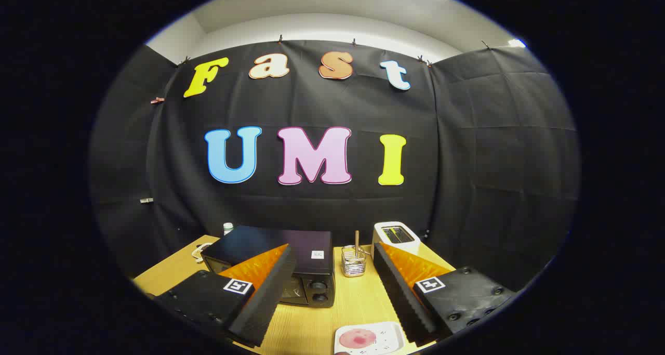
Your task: Open the toaster oven, put the food inside, and close the toaster oven door.
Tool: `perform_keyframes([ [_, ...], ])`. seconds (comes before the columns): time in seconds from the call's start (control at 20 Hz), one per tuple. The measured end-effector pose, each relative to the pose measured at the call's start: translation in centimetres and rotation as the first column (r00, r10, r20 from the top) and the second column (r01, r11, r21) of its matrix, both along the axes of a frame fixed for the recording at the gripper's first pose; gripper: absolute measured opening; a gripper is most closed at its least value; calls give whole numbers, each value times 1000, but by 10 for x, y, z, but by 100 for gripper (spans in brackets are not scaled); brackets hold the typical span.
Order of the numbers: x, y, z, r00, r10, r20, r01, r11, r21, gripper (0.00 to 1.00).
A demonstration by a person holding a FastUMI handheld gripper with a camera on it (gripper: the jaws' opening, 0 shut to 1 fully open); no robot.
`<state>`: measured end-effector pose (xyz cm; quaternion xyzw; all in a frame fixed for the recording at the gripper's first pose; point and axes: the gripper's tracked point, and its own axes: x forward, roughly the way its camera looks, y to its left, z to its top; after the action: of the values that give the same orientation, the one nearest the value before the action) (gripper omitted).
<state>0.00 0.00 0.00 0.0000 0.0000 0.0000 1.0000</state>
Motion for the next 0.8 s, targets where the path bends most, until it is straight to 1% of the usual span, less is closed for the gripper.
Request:
perform_keyframes([
  [0.45,-4,-18,-6,999,-32,-11,31,999,-14,98],
  [0.8,-4,-11,-9,1000,-17,-18,17,1000,-11,98],
])
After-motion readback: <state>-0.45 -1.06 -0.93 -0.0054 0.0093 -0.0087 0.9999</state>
